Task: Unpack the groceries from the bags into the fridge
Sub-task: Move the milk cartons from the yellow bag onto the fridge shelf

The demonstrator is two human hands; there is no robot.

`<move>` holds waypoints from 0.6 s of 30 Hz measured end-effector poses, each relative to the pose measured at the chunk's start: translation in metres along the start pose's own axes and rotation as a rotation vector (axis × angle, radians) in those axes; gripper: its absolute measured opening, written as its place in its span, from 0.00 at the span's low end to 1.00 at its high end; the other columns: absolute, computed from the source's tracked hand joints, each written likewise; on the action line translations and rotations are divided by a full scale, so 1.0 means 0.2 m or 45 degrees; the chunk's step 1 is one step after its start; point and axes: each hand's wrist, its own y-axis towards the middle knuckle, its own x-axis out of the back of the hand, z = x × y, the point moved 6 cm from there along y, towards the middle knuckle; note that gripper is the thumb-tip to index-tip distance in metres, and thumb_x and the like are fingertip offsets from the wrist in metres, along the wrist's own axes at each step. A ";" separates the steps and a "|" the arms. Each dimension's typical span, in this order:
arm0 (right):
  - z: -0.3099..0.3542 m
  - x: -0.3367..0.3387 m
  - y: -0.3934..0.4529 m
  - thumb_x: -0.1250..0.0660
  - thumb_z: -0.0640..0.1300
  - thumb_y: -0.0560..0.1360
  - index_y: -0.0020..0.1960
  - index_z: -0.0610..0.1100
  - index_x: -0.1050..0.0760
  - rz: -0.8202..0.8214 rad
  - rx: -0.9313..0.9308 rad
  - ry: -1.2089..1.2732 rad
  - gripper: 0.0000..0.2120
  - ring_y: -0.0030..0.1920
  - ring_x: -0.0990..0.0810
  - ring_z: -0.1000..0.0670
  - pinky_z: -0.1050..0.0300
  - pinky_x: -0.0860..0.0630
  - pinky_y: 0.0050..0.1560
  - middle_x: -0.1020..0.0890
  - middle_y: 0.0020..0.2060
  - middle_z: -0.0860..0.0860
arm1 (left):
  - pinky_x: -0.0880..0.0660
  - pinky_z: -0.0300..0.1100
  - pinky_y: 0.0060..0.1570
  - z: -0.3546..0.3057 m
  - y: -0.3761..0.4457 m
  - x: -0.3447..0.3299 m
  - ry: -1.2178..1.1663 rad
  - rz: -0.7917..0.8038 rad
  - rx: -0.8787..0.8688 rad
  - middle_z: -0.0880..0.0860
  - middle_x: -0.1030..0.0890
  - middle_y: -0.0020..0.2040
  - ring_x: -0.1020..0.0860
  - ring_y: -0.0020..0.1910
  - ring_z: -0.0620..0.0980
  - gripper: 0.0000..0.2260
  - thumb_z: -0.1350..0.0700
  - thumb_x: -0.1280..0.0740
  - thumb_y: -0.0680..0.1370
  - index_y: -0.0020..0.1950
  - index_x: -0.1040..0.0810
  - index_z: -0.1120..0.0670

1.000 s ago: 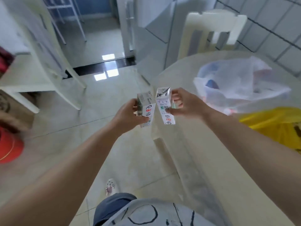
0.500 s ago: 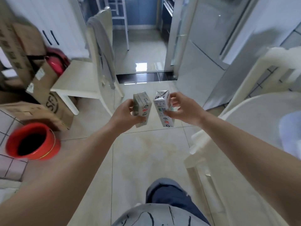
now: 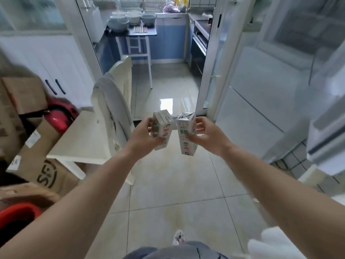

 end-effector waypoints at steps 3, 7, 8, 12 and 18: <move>0.00 0.13 0.29 0.27 0.46 0.70 0.61 0.44 0.30 -0.081 -0.034 0.027 0.22 0.49 0.22 0.55 0.61 0.24 0.49 0.21 0.49 0.55 | 0.22 0.47 0.53 -0.06 0.34 0.01 -0.061 0.027 -0.016 0.51 0.22 0.55 0.22 0.55 0.50 0.23 0.63 0.25 0.69 0.59 0.30 0.52; -0.04 0.32 0.64 0.27 0.46 0.71 0.62 0.45 0.31 -0.182 -0.093 0.063 0.22 0.50 0.21 0.53 0.58 0.24 0.51 0.21 0.49 0.54 | 0.21 0.49 0.52 -0.10 0.81 -0.05 -0.069 0.100 -0.069 0.50 0.22 0.54 0.22 0.55 0.50 0.23 0.64 0.24 0.67 0.56 0.30 0.51; -0.05 0.37 0.72 0.28 0.46 0.71 0.62 0.44 0.31 -0.222 -0.105 0.060 0.23 0.51 0.21 0.52 0.56 0.24 0.52 0.21 0.51 0.53 | 0.21 0.48 0.52 -0.12 0.95 -0.07 -0.047 0.123 -0.092 0.50 0.22 0.54 0.22 0.55 0.50 0.23 0.64 0.24 0.67 0.56 0.30 0.51; -0.11 0.60 1.04 0.28 0.46 0.71 0.62 0.46 0.30 -0.423 -0.193 0.094 0.21 0.52 0.20 0.51 0.56 0.22 0.49 0.20 0.51 0.52 | 0.22 0.45 0.52 -0.25 1.47 -0.20 -0.035 0.259 -0.212 0.49 0.22 0.53 0.22 0.55 0.50 0.23 0.65 0.24 0.67 0.56 0.29 0.52; -0.15 1.05 1.35 0.30 0.44 0.73 0.64 0.46 0.31 -0.743 -0.263 0.171 0.21 0.52 0.20 0.48 0.56 0.25 0.47 0.20 0.53 0.45 | 0.23 0.46 0.52 -0.60 2.11 -0.49 -0.005 0.533 -0.397 0.49 0.21 0.55 0.22 0.56 0.49 0.26 0.62 0.24 0.67 0.60 0.29 0.52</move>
